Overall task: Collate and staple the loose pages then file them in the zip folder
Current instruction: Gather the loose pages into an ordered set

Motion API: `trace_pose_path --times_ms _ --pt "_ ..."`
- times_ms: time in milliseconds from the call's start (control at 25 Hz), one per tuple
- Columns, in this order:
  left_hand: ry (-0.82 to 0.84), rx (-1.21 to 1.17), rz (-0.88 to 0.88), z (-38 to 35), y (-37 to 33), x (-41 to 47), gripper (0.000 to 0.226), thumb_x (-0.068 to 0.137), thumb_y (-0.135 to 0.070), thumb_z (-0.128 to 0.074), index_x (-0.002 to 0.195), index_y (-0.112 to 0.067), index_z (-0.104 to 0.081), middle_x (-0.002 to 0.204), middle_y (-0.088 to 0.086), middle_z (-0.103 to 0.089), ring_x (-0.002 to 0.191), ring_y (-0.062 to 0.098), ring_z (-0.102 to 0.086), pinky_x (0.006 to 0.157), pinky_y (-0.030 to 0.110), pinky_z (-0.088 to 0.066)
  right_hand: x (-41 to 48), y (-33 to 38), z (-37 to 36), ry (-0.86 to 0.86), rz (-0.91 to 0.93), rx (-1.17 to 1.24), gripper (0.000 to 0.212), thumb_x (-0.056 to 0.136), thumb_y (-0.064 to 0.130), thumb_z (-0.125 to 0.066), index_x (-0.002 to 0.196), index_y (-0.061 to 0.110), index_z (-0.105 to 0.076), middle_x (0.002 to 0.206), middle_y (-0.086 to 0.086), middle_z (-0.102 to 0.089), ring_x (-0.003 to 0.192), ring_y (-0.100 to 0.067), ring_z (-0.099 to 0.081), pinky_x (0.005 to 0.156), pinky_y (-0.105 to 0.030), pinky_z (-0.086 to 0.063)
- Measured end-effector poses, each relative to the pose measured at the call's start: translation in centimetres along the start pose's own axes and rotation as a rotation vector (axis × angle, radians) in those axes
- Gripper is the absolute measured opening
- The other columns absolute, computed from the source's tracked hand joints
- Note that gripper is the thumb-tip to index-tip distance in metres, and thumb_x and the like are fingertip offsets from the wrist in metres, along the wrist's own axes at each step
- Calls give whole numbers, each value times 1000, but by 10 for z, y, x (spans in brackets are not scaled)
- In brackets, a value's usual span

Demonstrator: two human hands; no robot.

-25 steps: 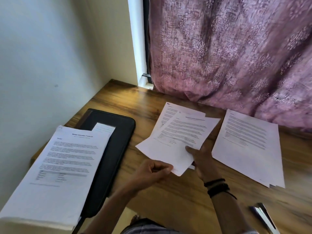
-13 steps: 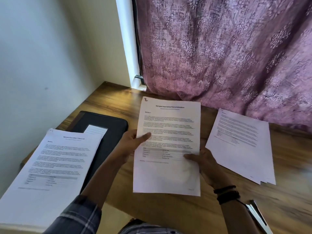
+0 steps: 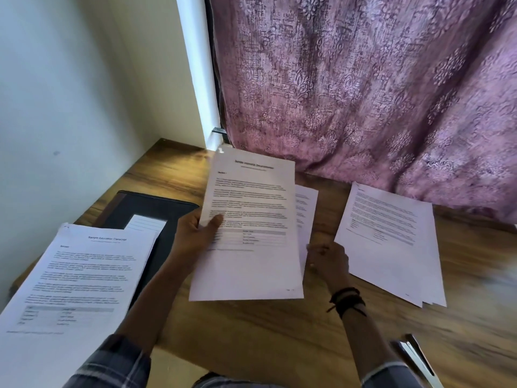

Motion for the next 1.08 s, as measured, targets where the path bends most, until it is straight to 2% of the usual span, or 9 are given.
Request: trace_pose_path --times_ms 120,240,320,400,560,760,840,960,1080 --pt "-10 16 -5 13 -5 9 17 91 -11 -65 106 -6 -70 102 7 -75 93 22 -72 82 37 -59 7 18 -21 -12 179 -201 49 84 48 -69 94 1 -59 90 -4 -61 91 -21 -57 78 -31 -41" --pt "4 1 1 22 -7 19 19 91 -12 -65 109 -8 -70 101 2 -75 93 19 -72 77 31 -59 24 29 -44 -6 266 -499 68 70 69 -66 96 7 -58 98 -14 -64 94 -27 -58 82 -38 -44" --pt "0 1 8 26 -5 26 19 91 -12 -65 109 -9 -70 98 -2 -76 90 15 -73 70 21 -58 29 38 -44 -15 236 -682 67 73 60 -73 108 5 -59 106 -13 -64 100 -29 -61 86 -36 -47" --pt "11 1 11 27 -2 29 19 91 -12 -65 109 -8 -70 99 -1 -76 89 16 -73 69 20 -57 29 45 -39 7 191 -684 65 72 51 -79 112 4 -59 111 -11 -64 103 -28 -61 88 -34 -49" --pt "48 -16 31 26 10 32 17 90 -13 -66 106 -9 -71 102 5 -75 94 23 -72 80 35 -58 37 24 -33 99 92 -377 73 67 37 -87 122 6 -52 121 -11 -59 116 -34 -55 95 -42 -48" --pt "66 -73 75 21 20 28 18 92 -13 -64 108 -10 -70 102 6 -75 92 23 -72 77 33 -59 20 9 -4 150 155 75 34 84 14 -75 116 11 -65 115 -7 -70 108 -29 -66 92 -40 -54" --pt "69 -100 116 16 25 25 16 91 -14 -64 105 -9 -70 100 7 -75 91 25 -72 77 36 -59 7 11 8 209 236 152 32 87 11 -72 118 13 -64 115 -4 -70 105 -21 -67 88 -34 -57" --pt "89 -110 173 5 32 18 18 90 -18 -66 105 -10 -70 100 8 -75 91 27 -72 80 42 -58 -14 15 25 267 261 290 34 88 7 -70 117 23 -61 111 10 -69 96 -1 -67 74 -15 -55" --pt "95 -109 203 -5 35 13 21 89 -21 -67 105 -9 -69 99 8 -75 90 28 -73 77 42 -59 -28 15 35 374 238 410 40 87 5 -68 119 25 -59 112 7 -71 101 -8 -68 76 -21 -57"
Point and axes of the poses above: each hand's wrist, its own x-axis towards the middle knuckle, its own z-axis out of the back of the hand, y = z × x, the point moved 4 cm from there along x, towards the middle knuckle
